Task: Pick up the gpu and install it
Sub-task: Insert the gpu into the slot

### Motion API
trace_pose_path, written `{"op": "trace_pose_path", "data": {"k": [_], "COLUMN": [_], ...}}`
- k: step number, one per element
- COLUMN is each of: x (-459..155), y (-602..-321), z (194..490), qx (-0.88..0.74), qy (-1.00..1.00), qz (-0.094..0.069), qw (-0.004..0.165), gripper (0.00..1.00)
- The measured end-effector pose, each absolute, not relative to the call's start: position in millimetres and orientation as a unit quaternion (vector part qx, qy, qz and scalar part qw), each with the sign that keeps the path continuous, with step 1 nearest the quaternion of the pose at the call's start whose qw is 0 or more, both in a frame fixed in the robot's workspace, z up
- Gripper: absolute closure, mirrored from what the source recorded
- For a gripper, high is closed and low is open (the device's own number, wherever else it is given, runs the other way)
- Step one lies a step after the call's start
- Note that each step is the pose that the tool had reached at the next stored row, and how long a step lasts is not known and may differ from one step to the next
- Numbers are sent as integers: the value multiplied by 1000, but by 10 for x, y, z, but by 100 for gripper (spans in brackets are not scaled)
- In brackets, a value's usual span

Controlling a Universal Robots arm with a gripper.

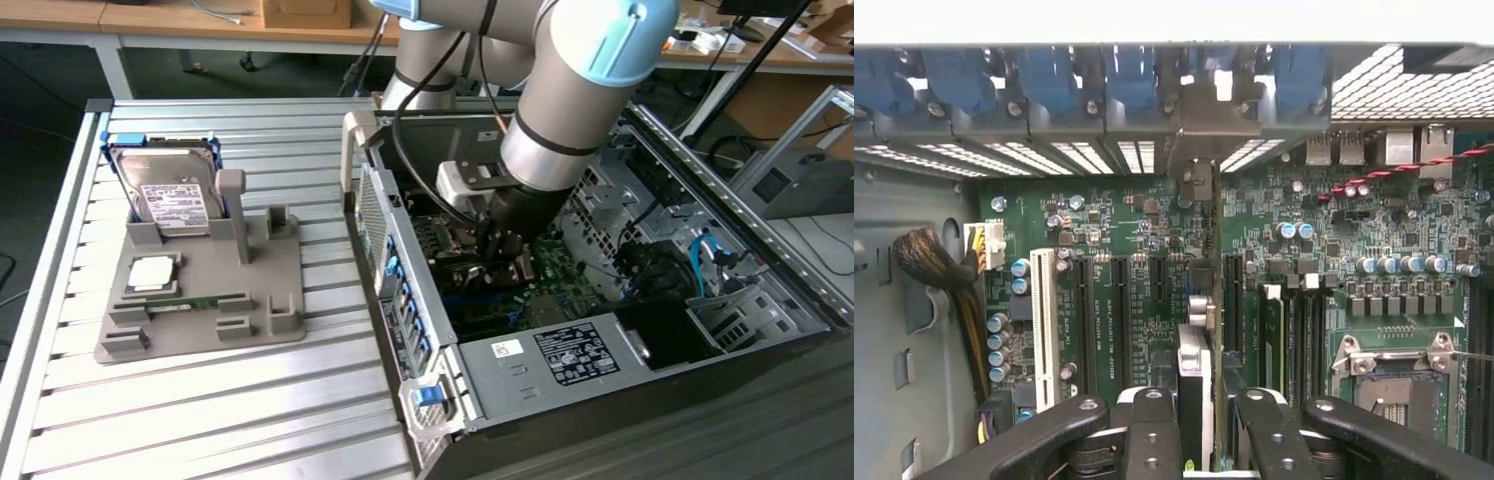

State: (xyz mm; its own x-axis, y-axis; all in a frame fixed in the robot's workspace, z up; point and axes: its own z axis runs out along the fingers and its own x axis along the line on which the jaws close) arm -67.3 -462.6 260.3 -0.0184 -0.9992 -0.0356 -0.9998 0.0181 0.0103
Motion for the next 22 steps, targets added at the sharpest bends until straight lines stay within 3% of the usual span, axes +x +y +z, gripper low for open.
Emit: {"op": "trace_pose_path", "data": {"k": [22], "x": [-679], "y": [-4627], "z": [2581], "qx": [-701], "qy": [714], "qz": [12], "qw": [5], "gripper": [73]}}
